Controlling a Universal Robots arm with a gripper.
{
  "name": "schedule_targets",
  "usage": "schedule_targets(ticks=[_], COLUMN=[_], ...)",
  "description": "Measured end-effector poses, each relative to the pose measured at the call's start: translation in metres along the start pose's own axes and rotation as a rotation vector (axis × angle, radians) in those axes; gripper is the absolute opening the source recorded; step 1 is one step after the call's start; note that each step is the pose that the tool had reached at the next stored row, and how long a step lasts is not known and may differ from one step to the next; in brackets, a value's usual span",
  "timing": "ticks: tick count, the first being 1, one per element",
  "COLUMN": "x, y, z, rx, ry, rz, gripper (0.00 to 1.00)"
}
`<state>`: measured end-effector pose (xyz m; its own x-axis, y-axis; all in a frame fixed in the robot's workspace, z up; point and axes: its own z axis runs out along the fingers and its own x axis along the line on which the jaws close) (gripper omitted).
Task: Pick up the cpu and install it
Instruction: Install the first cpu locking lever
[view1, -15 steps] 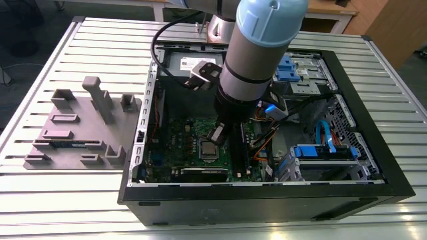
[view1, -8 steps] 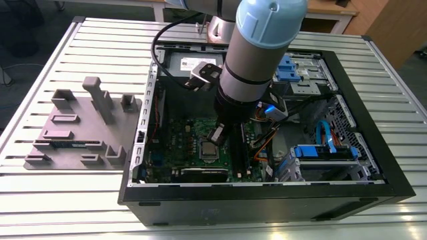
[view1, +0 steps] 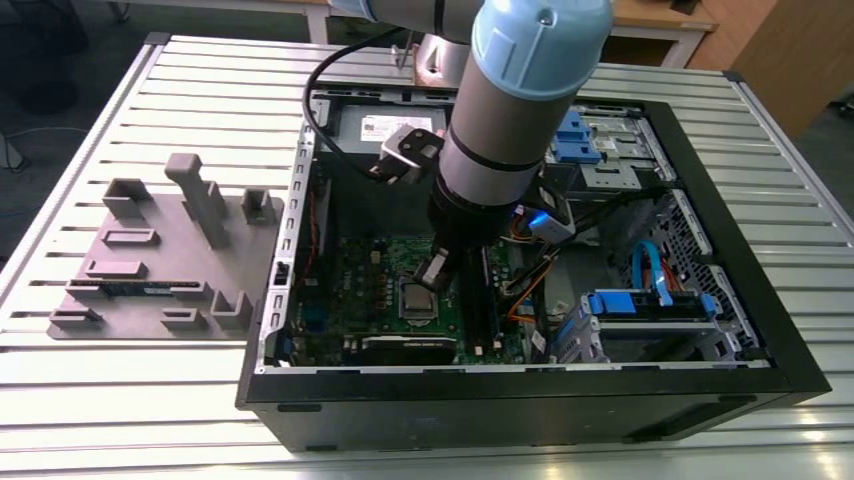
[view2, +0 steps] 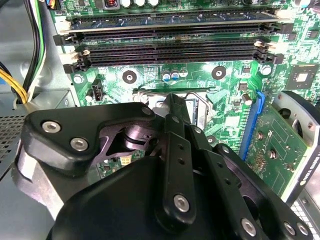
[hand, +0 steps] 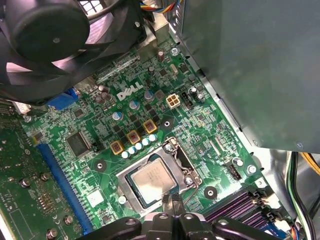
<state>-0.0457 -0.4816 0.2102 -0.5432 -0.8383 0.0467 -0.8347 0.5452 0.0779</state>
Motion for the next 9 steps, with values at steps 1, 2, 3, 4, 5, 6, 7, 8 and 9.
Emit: schedule_targets(ticks=[1, 2, 3, 4, 5, 6, 7, 8, 9], x=[0.0, 0.0, 0.0001, 0.0001, 0.0002, 0.0004, 0.0004, 0.0005, 0.0005], y=[0.0, 0.0, -0.0001, -0.0001, -0.0002, -0.0003, -0.0005, -0.0007, -0.0008], z=[0.0003, 0.0005, 0.0007, 0.001, 0.0014, 0.0019, 0.0027, 0.0034, 0.0042], rx=[0.0, 0.0, 0.0, 0.0, 0.0, 0.0, 0.0, 0.0002, 0.0002], ry=[0.0001, 0.0002, 0.0002, 0.0001, 0.0, 0.0001, 0.0002, 0.0002, 0.0003], rz=[0.0, 0.0, 0.0, 0.0, 0.0, 0.0, 0.001, 0.002, 0.004], gripper=[0.11, 0.11, 0.11, 0.11, 0.11, 0.11, 0.11, 0.11, 0.11])
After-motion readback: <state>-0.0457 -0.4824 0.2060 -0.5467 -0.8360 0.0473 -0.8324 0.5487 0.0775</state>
